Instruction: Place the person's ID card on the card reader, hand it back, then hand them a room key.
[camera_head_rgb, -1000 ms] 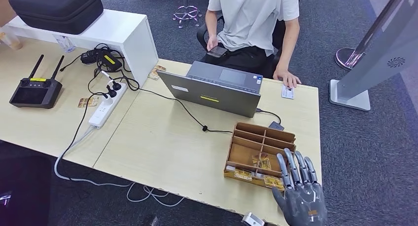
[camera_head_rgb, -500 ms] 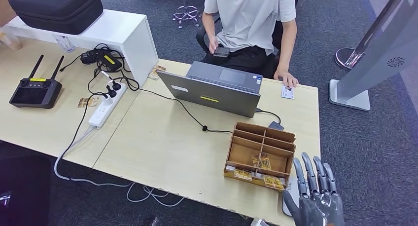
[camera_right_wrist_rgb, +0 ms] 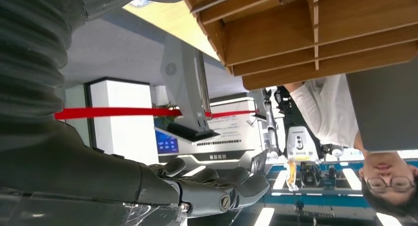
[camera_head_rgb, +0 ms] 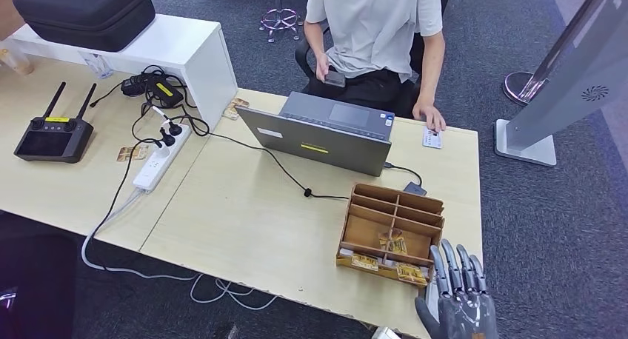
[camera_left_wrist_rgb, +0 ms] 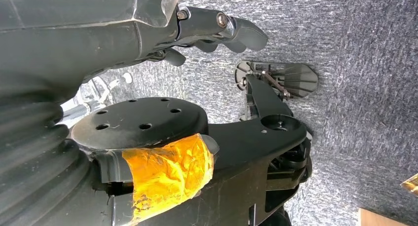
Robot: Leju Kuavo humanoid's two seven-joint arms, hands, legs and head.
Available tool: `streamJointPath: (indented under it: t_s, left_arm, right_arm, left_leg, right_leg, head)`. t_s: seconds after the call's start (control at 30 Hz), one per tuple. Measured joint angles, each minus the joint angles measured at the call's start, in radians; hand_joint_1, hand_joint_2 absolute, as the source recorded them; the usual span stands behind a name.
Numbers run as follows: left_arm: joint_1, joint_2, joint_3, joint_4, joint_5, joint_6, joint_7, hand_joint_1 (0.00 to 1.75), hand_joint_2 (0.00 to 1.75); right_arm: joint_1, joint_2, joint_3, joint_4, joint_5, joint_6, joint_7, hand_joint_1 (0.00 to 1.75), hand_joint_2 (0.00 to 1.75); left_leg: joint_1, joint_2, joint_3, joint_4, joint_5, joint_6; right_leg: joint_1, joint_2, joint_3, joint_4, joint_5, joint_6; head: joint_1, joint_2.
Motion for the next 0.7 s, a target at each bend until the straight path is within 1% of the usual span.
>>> streamJointPath:
  t_s: [0.2,0.43,0.7]
  left_arm:
    - [-0.001,0.003,0.0,0.0,-0.005,0.001,-0.006,0.0,1.75]
    - [-0.003,0.011,0.0,0.0,-0.015,0.001,-0.018,0.0,1.75]
    - [-0.004,0.018,0.0,0.0,-0.018,0.001,-0.02,0.0,1.75]
  right_arm:
    - [-0.046,0.027,0.012,0.102,-0.03,-0.002,-0.021,0.0,1.75]
    - [-0.119,0.061,0.021,0.206,-0.035,-0.005,-0.034,0.0,1.75]
    - [-0.166,0.081,0.02,0.258,-0.026,-0.006,-0.042,0.0,1.75]
  left_leg:
    - [0.0,0.0,0.0,0.0,0.0,0.0]
    - [0.0,0.0,0.0,0.0,0.001,-0.001]
    - [0.0,0.0,0.0,0.0,0.001,-0.001]
  right_leg:
    - [0.0,0.0,0.0,0.0,0.0,0.0]
    - [0.0,0.0,0.0,0.0,0.0,0.0]
    - [0.0,0.0,0.0,0.0,0.0,0.0]
  head:
    - [0.0,0.0]
    - [0.0,0.0]
    - [0.0,0.0]
